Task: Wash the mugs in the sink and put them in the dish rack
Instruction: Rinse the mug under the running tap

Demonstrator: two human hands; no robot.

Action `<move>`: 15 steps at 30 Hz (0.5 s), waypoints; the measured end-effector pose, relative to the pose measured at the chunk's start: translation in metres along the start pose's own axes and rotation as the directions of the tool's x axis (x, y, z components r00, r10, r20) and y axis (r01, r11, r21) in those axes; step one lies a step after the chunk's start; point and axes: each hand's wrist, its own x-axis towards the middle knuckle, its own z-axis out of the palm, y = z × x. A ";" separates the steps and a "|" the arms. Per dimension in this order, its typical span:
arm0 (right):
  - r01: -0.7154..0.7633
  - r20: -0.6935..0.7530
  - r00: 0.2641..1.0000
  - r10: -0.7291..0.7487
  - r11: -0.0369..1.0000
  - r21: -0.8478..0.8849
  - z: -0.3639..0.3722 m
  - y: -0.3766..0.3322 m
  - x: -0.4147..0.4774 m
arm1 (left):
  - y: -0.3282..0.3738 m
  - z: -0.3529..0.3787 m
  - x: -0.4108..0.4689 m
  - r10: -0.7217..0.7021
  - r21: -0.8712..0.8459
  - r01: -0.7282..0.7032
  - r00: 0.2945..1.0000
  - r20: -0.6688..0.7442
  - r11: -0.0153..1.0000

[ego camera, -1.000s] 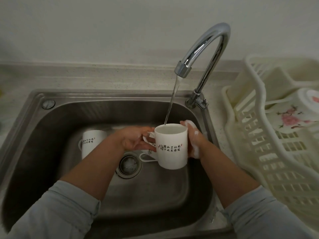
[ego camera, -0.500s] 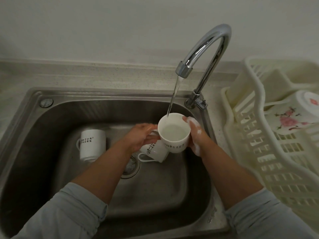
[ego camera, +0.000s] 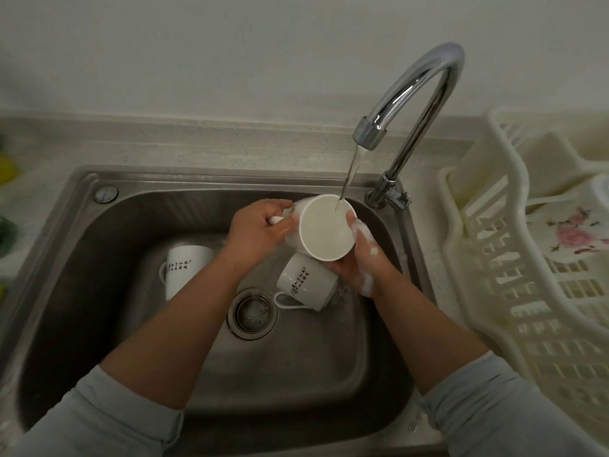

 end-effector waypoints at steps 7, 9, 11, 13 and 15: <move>-0.006 0.033 0.999 0.007 1.000 -0.029 -0.004 0.003 -0.002 | 0.001 -0.007 -0.006 -0.259 -0.318 0.284 0.959 0.119 0.905; -0.043 0.027 0.999 0.045 0.997 -0.065 -0.007 0.003 -0.001 | 0.000 -0.002 -0.007 -0.357 -0.377 0.411 0.911 0.208 0.830; -0.100 0.026 0.994 0.103 0.989 -0.111 -0.014 0.004 -0.003 | -0.005 0.004 -0.009 -0.437 -0.382 0.526 0.849 0.299 0.760; -0.151 0.037 0.987 0.158 0.977 -0.149 -0.027 0.009 -0.005 | -0.013 0.012 -0.015 -0.479 -0.361 0.579 0.812 0.332 0.731; -0.187 0.053 0.979 0.198 0.969 -0.162 -0.035 0.019 -0.007 | -0.021 0.017 -0.024 -0.491 -0.348 0.580 0.813 0.313 0.737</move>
